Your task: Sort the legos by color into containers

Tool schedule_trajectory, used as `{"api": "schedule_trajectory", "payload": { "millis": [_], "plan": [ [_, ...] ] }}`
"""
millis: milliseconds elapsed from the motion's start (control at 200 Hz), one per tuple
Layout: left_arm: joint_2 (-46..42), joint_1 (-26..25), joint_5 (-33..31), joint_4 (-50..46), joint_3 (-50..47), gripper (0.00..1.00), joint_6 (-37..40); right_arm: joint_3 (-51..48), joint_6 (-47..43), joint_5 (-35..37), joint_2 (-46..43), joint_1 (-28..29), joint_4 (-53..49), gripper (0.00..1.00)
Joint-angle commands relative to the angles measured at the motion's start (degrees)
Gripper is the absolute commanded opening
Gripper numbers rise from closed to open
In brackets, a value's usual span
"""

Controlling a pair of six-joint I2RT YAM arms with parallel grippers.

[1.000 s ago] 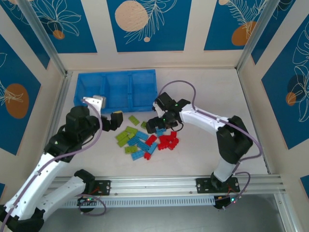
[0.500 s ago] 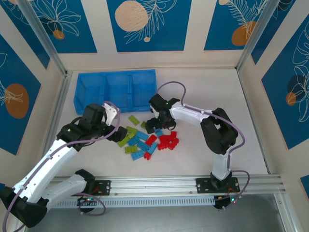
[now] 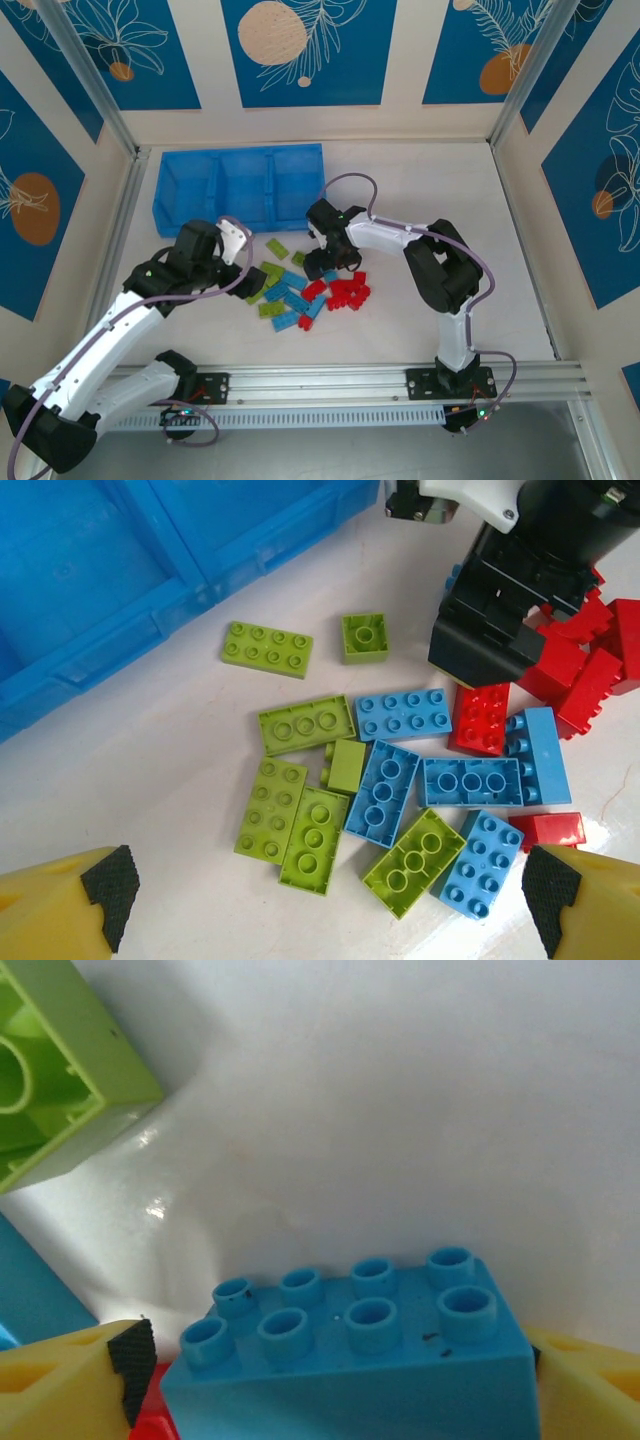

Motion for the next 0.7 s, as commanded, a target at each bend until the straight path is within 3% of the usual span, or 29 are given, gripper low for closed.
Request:
{"api": "schedule_trajectory", "payload": {
  "millis": [0, 115, 370, 695],
  "plan": [
    [-1.0, -0.3, 2.4, 1.4, -0.9, 1.0, 1.0, 1.2, -3.1, -0.5, 1.1, -0.4, 1.8, 0.87],
    [-1.2, -0.3, 2.5, 1.6, -0.9, 1.0, 1.3, 0.8, -5.5, -0.6, 1.4, -0.5, 3.1, 0.84],
    [-1.9, -0.2, 2.2, 1.8, -1.3, 1.0, 1.5, 0.4, -5.8, -1.9, 0.2, -0.5, 4.0, 0.62],
    [-3.6, 0.4, -0.9, 2.9, -1.5, 1.0, 0.5, -3.0, 0.3, 6.8, -17.4, 1.4, 12.4, 0.52]
  ]
}}
